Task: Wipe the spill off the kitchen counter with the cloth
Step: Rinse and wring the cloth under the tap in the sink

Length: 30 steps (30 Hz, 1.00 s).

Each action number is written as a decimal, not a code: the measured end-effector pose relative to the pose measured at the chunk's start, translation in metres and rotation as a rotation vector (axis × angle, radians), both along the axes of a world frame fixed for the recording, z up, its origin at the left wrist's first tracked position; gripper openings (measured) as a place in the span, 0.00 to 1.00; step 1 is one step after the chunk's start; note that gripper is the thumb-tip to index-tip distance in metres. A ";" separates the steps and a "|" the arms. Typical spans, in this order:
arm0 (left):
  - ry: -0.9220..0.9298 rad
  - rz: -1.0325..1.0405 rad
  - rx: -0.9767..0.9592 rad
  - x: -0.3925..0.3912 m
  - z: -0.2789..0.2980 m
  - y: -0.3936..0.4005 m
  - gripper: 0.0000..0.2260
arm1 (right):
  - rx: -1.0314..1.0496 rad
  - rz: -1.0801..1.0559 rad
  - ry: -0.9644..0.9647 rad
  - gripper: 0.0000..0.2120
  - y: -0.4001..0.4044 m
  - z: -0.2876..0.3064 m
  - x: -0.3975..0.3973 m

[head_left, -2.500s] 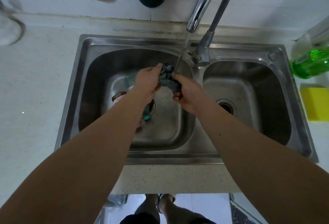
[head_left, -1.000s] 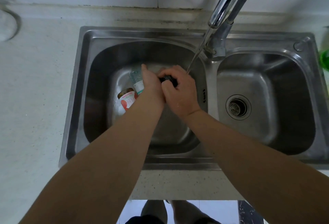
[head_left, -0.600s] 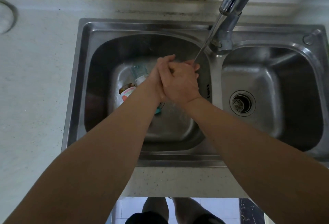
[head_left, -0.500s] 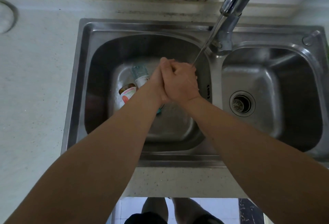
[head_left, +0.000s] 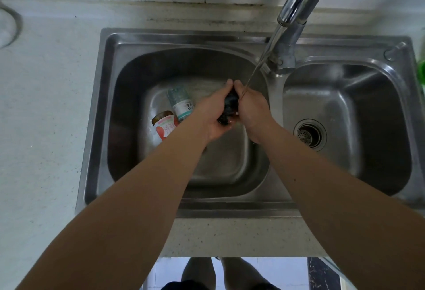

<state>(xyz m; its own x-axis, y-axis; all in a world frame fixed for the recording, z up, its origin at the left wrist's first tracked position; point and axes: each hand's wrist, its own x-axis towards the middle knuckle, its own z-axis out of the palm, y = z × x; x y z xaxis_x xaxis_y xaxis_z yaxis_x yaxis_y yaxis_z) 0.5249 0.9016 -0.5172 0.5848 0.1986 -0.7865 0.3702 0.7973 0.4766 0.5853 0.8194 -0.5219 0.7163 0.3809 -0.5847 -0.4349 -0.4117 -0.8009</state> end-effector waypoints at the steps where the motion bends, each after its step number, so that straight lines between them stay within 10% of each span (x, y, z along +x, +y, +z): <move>1: 0.000 -0.002 -0.001 0.002 0.002 0.001 0.13 | 0.051 -0.023 0.036 0.15 -0.003 0.001 -0.001; 11: 0.126 0.043 0.090 0.009 -0.008 -0.006 0.08 | 0.207 -0.227 0.370 0.18 -0.010 -0.003 -0.014; 17: -0.031 -0.175 -0.028 0.001 0.003 0.015 0.17 | 0.201 -0.211 0.264 0.10 -0.018 -0.009 -0.019; 26: 0.114 -0.126 0.419 -0.008 -0.017 0.020 0.11 | 0.227 -0.402 0.166 0.14 -0.012 0.000 -0.005; 30: 0.111 -0.116 0.218 -0.005 -0.015 0.003 0.14 | 0.232 -0.336 0.190 0.14 -0.006 0.009 -0.018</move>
<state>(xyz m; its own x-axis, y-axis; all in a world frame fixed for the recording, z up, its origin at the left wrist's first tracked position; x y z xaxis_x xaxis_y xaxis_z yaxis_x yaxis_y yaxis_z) 0.5201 0.9043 -0.5318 0.5263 0.3073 -0.7928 0.5123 0.6295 0.5842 0.5674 0.8132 -0.5132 0.7108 0.2820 -0.6444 -0.6621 -0.0411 -0.7483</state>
